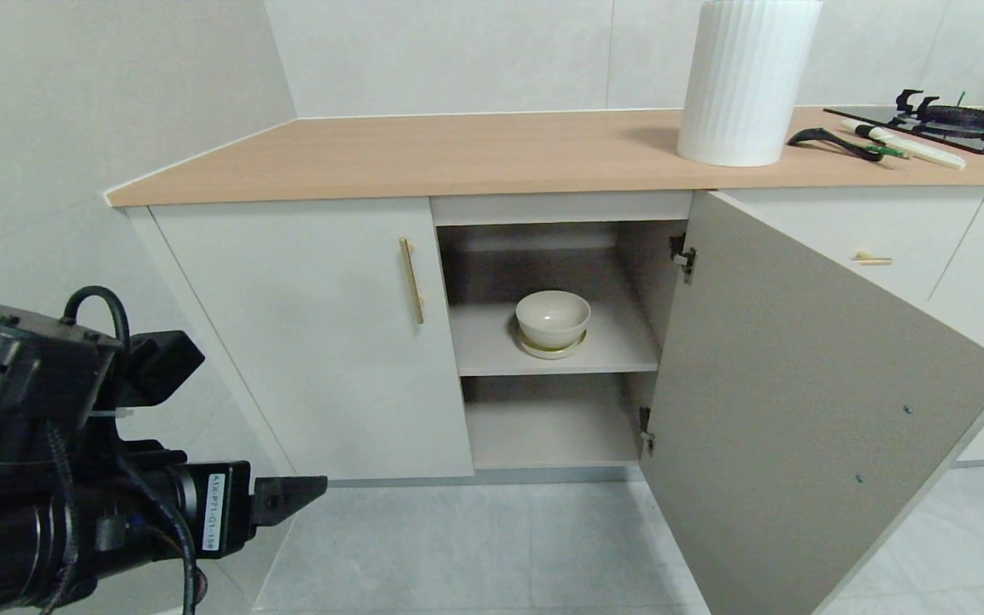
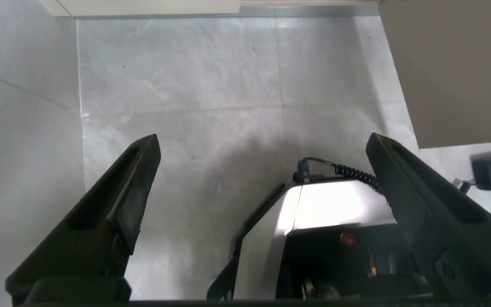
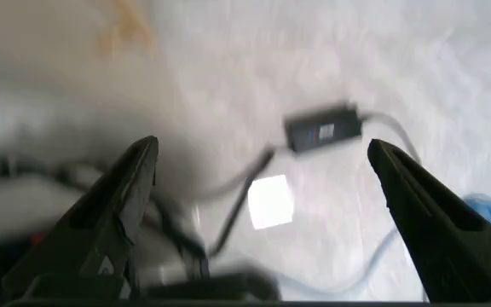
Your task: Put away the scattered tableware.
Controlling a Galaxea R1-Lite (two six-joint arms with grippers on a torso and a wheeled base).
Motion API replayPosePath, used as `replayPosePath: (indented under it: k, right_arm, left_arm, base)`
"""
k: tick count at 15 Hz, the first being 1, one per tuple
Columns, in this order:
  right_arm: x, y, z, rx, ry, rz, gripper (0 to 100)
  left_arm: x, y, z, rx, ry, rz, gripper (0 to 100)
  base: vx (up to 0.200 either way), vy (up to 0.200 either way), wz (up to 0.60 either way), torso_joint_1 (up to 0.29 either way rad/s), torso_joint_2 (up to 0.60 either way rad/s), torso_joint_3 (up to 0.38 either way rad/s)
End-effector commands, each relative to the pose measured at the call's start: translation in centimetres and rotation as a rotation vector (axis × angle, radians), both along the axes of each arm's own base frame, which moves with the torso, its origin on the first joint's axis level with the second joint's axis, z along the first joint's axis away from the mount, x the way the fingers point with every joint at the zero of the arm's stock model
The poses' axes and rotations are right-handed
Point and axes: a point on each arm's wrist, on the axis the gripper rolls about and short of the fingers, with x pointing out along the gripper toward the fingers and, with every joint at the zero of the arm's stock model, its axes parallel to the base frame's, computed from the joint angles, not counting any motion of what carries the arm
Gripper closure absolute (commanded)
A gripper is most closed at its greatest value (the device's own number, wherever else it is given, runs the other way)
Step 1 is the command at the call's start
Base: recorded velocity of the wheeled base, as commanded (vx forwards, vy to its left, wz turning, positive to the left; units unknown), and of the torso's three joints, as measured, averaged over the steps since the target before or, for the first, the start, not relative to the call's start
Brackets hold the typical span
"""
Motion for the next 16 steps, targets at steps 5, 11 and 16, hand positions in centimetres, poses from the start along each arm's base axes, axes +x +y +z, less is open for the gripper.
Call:
replayPosePath:
  k: [5,11,16]
  right_arm:
    - [4.8,-1.4,-1.4,0.120,-0.098,-0.157,0]
    - [6.1,0.1,-2.8,0.184,-0.143,-0.123,0]
    - [5.9,3.1,-3.8,0.225,-0.140,-0.010,0]
  left_arm:
    - [0.0,0.0,0.0,0.003,0.001,0.003,0]
    - [0.0,0.0,0.0,0.001,-0.002,0.003,0]
    - [0.0,0.0,0.0,0.001,-0.002,0.003,0]
  base:
    - [0.000,0.000,0.00,0.000,0.00,0.000]
    - [0.000,0.000,0.00,0.000,0.00,0.000]
    - [0.000,0.000,0.00,0.000,0.00,0.000]
